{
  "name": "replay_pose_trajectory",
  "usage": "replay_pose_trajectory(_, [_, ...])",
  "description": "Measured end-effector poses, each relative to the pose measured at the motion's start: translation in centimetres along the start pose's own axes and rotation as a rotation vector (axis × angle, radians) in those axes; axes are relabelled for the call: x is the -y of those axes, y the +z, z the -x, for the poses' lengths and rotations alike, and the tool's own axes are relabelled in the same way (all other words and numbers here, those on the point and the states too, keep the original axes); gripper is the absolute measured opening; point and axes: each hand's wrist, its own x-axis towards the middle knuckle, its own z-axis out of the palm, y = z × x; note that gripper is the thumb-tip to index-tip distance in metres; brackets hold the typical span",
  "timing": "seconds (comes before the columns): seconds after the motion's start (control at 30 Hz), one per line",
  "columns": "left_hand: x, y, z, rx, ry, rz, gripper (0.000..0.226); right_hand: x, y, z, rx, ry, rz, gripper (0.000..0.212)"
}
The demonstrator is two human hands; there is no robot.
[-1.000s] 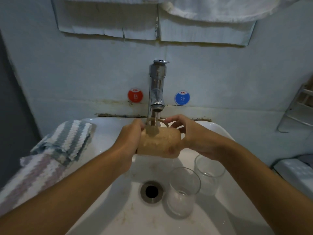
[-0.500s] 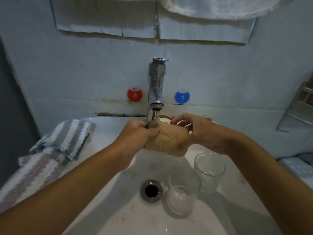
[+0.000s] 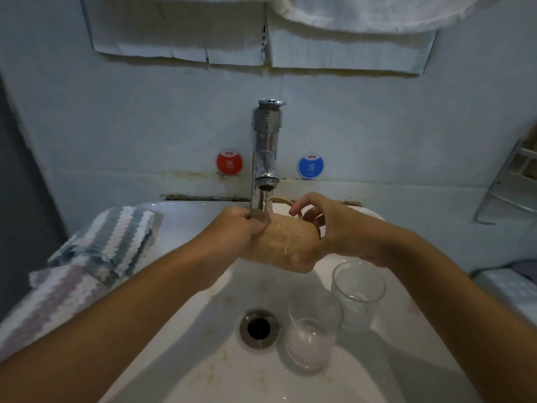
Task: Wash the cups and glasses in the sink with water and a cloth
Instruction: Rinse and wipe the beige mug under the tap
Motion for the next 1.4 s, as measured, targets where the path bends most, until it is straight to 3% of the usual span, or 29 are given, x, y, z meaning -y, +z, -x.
replay_pose_trajectory(0.17, [-0.3,-1.3,0.0,0.008,0.014,-0.077,0.023,0.2,0.4,-0.4,-0.082,0.001,-0.229,0.049])
replay_pose_trajectory(0.37, [0.0,-0.7,0.0,-0.151,0.017,-0.154,0.022,-0.3,3.0,-1.0,-0.105,-0.084,-0.104,0.026])
replay_pose_trajectory(0.53, [0.8,-0.9,0.0,-0.308,0.315,-0.53,0.048,-0.3,4.6,-1.1,-0.13,-0.135,-0.007,0.031])
replay_pose_trajectory(0.63, [1.2,-0.6,0.2,-0.351,0.433,-0.633,0.044,0.1,5.3,-1.1,-0.057,-0.112,-0.066,0.031])
replay_pose_trajectory(0.83, [1.8,-0.1,0.3,-0.431,0.548,-0.617,0.036,0.5,5.3,-0.4,-0.014,0.036,-0.327,0.031])
replay_pose_trajectory(1.03, [1.8,0.3,0.1,-0.403,0.521,-0.494,0.012,0.1,5.4,-0.5,-0.157,-0.041,-0.257,0.031])
replay_pose_trajectory(1.23, [-0.3,-0.8,0.4,-0.636,0.686,-0.467,0.005,0.4,4.9,-0.1,-0.19,-0.034,-0.187,0.031])
replay_pose_trajectory(1.33, [-2.7,-1.2,0.6,-0.711,0.829,-0.464,0.021,0.7,5.0,0.0,-0.196,-0.033,-0.167,0.032])
replay_pose_trajectory(1.4, [-4.2,-1.3,0.6,-0.669,0.876,-0.496,0.039,1.0,5.0,0.1,-0.206,-0.036,-0.173,0.032])
